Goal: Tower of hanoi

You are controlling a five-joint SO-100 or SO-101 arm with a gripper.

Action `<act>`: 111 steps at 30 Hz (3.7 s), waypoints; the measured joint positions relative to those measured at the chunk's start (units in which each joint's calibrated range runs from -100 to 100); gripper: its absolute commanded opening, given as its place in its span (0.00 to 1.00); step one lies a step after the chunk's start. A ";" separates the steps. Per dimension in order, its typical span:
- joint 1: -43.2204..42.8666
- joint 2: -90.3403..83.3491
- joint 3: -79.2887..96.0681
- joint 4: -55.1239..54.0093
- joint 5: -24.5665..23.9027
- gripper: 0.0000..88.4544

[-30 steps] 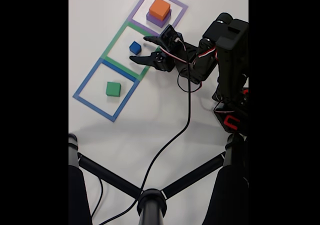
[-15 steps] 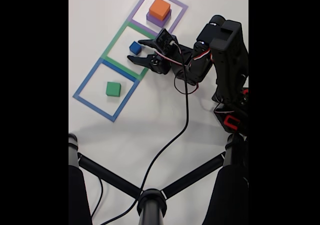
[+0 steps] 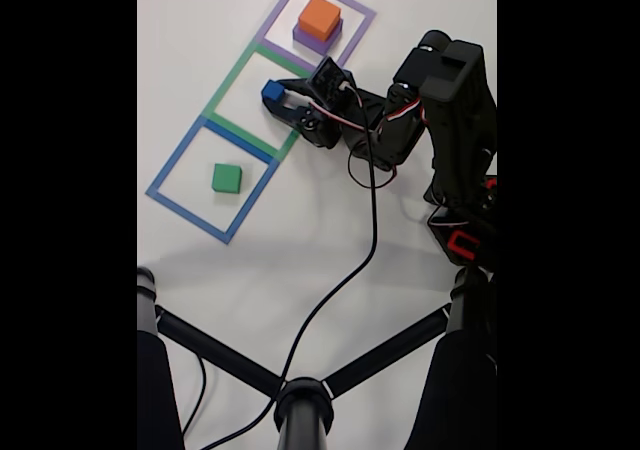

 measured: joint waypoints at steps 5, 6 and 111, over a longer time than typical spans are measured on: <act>0.00 -4.31 3.39 1.52 0.20 0.04; 0.00 -6.59 4.44 3.05 -0.20 0.03; -23.09 -22.63 -1.57 26.40 -0.59 0.05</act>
